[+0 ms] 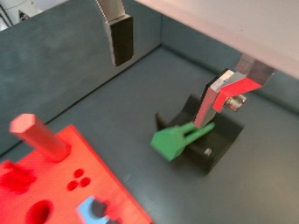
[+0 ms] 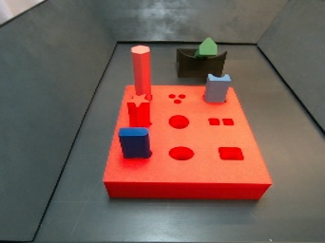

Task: Pick up the 3 prong object. Move up. Rotate the 3 prong object. Place the 3 prong object on the fixture. Regrasp the 3 prong object. Move to above the board. Insert the 3 prong object.
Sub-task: Regrasp the 3 prong object.

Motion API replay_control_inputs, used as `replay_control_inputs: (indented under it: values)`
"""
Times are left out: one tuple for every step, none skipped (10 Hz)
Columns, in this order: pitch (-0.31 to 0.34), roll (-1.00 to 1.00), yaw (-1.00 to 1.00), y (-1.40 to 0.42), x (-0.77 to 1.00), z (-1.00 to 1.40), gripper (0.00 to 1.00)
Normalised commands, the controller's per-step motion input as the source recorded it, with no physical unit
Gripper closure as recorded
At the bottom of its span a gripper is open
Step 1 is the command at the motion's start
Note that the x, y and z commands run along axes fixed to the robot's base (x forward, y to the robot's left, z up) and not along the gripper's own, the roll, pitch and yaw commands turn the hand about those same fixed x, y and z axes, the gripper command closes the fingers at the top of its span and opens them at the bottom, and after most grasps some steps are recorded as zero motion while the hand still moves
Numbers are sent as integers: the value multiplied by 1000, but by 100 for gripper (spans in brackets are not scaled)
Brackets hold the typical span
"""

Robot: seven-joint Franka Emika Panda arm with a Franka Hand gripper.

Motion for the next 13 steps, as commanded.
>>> replay_control_inputs:
  values:
    - [30, 1000, 27, -21, 6, 14, 0]
    - [35, 1000, 29, -19, 6, 14, 0]
    - [41, 1000, 31, -18, 8, 12, 0]
    - [48, 1000, 33, -21, 17, 9, 0]
    - [55, 1000, 36, -24, 31, 1, 0]
    - [68, 1000, 41, -26, 49, 1, 0]
    - [81, 1000, 45, -29, 60, 6, 0]
    - [97, 1000, 51, -32, 75, -1, 0]
    - [115, 1000, 60, -36, 89, -5, 0]
    - [143, 1000, 74, -40, 101, -3, 0]
    - [165, 1000, 89, -42, 103, -6, 0]
    - [190, 1000, 122, -47, 103, -4, 0]
    - [204, 1000, 142, -48, 103, -6, 0]
